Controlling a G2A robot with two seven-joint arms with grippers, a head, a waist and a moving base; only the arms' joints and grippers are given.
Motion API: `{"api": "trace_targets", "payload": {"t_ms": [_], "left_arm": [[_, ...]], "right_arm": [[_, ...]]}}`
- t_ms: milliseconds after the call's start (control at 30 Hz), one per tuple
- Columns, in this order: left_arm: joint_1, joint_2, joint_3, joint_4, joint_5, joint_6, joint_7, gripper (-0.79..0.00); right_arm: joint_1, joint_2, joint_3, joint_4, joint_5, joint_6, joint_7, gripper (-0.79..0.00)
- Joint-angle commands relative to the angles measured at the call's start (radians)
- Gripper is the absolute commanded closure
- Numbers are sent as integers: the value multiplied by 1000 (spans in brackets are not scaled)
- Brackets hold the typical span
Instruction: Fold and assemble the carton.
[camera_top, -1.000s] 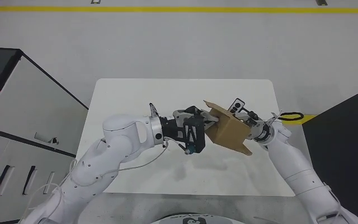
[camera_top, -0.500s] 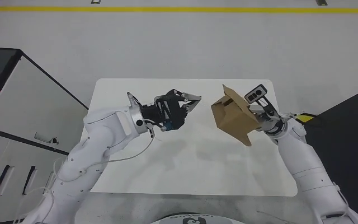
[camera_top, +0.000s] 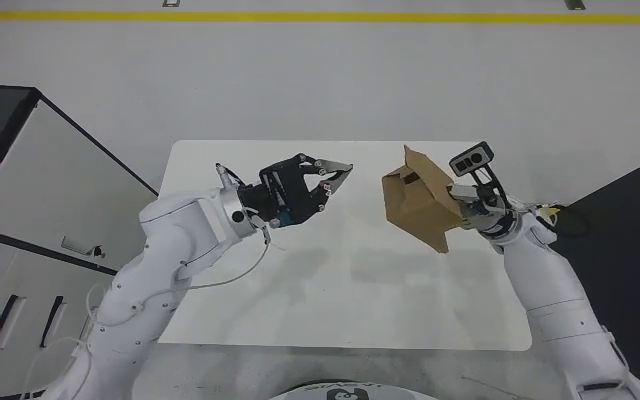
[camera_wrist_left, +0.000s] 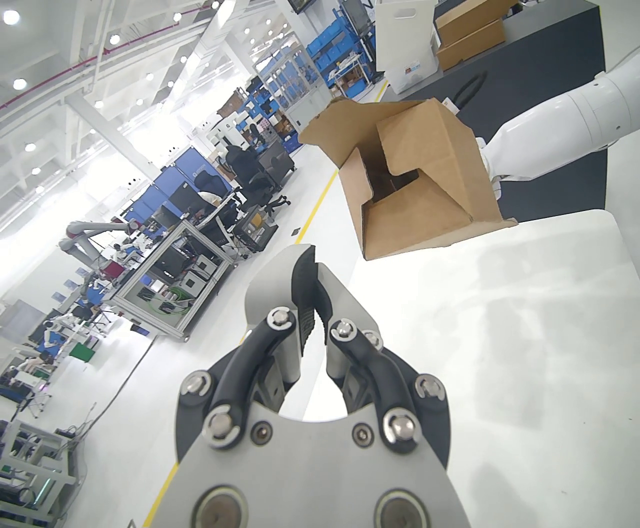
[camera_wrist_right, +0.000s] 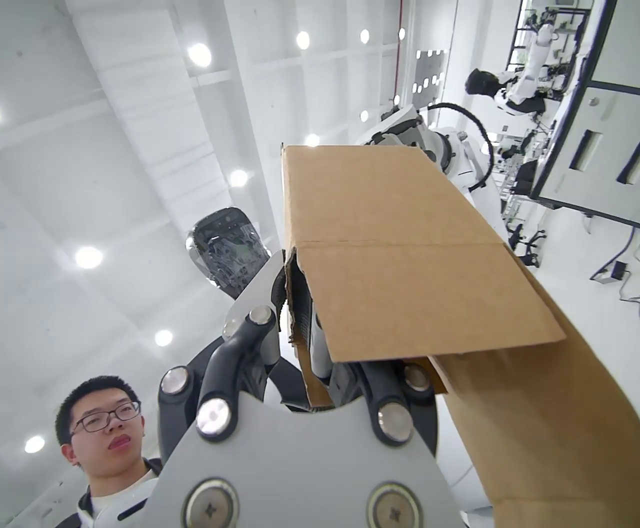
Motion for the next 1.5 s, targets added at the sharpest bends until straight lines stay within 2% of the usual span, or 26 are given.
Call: {"api": "trace_targets", "payload": {"t_ms": [0,200,567,833,1200,1467], "left_arm": [[-1,2,-12,-11,0,-8,-1,0],[-12,6,-13,-55,37,-48,-23,0],[-72,1,98,-74,129,-120,-88,0],[-92,0,124,-65,134,-154,-136,0],[-98,-1,141,-50,108,-160,-131,0],[-114,-3,173,-41,117,-181,-120,0]], "right_arm": [[0,4,8,3,-67,-15,8,0],[4,11,14,11,-178,-53,8,0],[6,15,8,-7,-248,-100,8,0],[0,17,17,-14,-197,-113,8,0],[-2,16,9,-30,-117,-115,8,0],[4,21,-4,-28,-145,-119,8,0]]}}
